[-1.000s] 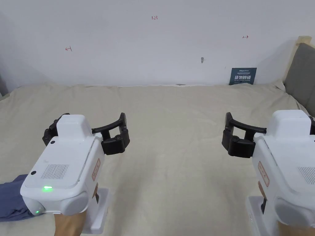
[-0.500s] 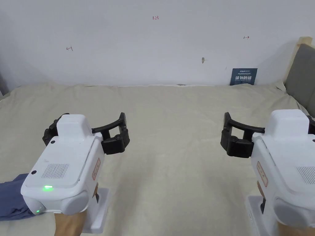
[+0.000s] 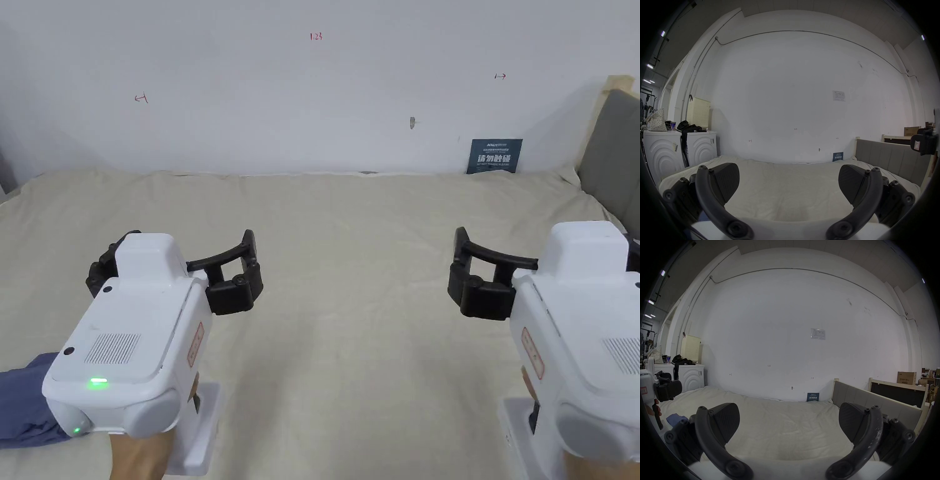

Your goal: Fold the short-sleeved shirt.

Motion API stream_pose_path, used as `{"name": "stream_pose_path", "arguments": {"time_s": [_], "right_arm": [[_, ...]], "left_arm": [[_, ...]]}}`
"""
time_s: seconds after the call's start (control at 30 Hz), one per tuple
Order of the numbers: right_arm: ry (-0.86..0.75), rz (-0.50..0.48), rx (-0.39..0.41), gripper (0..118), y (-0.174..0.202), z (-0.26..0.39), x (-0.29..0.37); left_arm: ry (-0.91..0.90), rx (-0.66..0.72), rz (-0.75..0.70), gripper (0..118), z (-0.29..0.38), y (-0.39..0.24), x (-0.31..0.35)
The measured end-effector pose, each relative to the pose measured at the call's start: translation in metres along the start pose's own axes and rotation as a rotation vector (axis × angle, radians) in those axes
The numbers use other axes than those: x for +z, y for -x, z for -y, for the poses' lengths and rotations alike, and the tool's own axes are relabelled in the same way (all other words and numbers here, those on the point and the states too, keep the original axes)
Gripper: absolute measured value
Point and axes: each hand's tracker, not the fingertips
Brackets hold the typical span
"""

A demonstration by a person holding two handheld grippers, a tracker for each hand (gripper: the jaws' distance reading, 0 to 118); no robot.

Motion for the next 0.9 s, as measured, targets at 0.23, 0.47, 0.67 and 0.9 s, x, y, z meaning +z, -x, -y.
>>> {"name": "stream_pose_path", "arguments": {"time_s": [0.23, 0.47, 0.67, 0.9], "right_arm": [[-0.001, 0.0, 0.003, 118, 0.0011, -0.0006, 0.0003], [-0.004, -0.003, 0.003, 118, 0.0015, -0.0014, 0.0004], [-0.003, -0.006, 0.002, 118, 0.0018, -0.002, 0.0001], [0.002, -0.008, 0.003, 118, 0.0023, -0.0021, -0.0002]], "left_arm": [[0.0, 0.003, -0.001, 118, 0.0004, 0.001, 0.0007], [0.0, 0.002, -0.001, 118, -0.0001, 0.0013, 0.0008], [-0.001, 0.003, -0.004, 118, -0.0006, 0.0017, 0.0005], [0.0, 0.004, -0.001, 118, -0.0005, 0.0025, 0.0004]]}}
